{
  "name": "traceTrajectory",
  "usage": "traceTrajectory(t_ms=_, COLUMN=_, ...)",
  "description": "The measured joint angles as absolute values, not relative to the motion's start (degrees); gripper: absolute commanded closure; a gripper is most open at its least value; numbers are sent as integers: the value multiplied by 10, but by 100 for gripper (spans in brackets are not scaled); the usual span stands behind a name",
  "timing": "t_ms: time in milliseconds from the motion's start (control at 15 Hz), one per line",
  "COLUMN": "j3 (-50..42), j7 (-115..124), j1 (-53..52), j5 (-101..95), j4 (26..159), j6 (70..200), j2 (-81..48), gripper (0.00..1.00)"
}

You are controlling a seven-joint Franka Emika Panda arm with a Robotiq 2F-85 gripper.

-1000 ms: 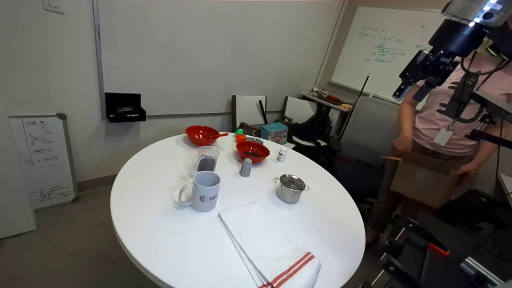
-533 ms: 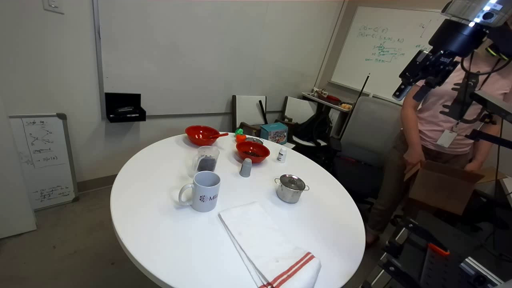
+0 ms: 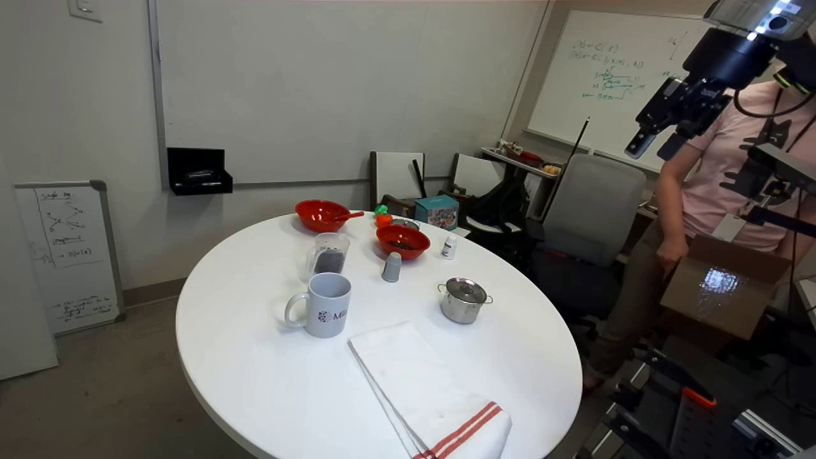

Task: Put the pot on the right side of the table and open it

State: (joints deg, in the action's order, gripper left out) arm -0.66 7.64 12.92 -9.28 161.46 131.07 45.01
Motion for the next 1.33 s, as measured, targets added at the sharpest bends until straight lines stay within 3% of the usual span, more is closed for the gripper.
traceTrajectory(t_ms=400, j3=-7, j7=70, j1=104, j5=-90, j4=1589, j6=1322, j2=395, gripper=0)
traceTrajectory(t_ms=1333, j3=-1, j7=76, j1=73, j5=-96, j4=1501, j6=1461, j2=88, gripper=0)
